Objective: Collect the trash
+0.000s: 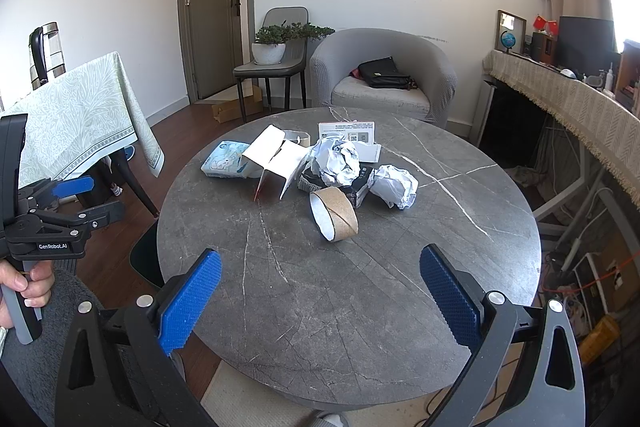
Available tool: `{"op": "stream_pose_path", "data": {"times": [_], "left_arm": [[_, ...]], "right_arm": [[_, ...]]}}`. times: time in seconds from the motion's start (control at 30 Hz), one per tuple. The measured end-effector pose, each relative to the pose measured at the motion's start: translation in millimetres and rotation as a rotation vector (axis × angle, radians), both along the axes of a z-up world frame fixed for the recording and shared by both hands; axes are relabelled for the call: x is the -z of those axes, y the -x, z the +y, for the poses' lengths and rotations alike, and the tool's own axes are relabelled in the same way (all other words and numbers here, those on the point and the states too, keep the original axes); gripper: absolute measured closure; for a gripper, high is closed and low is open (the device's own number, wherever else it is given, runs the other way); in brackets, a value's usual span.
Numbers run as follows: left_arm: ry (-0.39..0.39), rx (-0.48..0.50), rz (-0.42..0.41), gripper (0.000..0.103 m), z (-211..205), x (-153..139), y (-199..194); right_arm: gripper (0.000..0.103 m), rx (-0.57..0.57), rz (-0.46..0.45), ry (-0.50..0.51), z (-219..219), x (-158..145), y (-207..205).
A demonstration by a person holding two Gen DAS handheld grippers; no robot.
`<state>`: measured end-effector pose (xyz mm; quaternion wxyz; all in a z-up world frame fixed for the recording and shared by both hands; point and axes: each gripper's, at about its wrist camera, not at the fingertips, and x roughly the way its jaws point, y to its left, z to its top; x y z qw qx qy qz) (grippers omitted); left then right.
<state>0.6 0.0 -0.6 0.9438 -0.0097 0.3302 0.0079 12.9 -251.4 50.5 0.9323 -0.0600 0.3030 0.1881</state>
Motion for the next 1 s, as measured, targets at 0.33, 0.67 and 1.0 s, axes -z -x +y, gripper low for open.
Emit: {"op": "stream_pose_path", "data": {"times": [0.33, 0.67, 1.0], "left_arm": [[0.0, -0.001, 0.001, 0.003, 1, 0, 0], [-0.008, 0.092, -0.034, 0.003, -8, -5, 1], [-0.056, 0.19, -0.049, 0.007, -10, -21, -14]], "right_arm": [[0.003, 0.0, 0.001, 0.0, 0, -1, -1], [0.003, 0.004, 0.015, 0.079, 4, 9, -1], [0.003, -0.042, 0.078, -0.055, -4, 7, -15]]}}
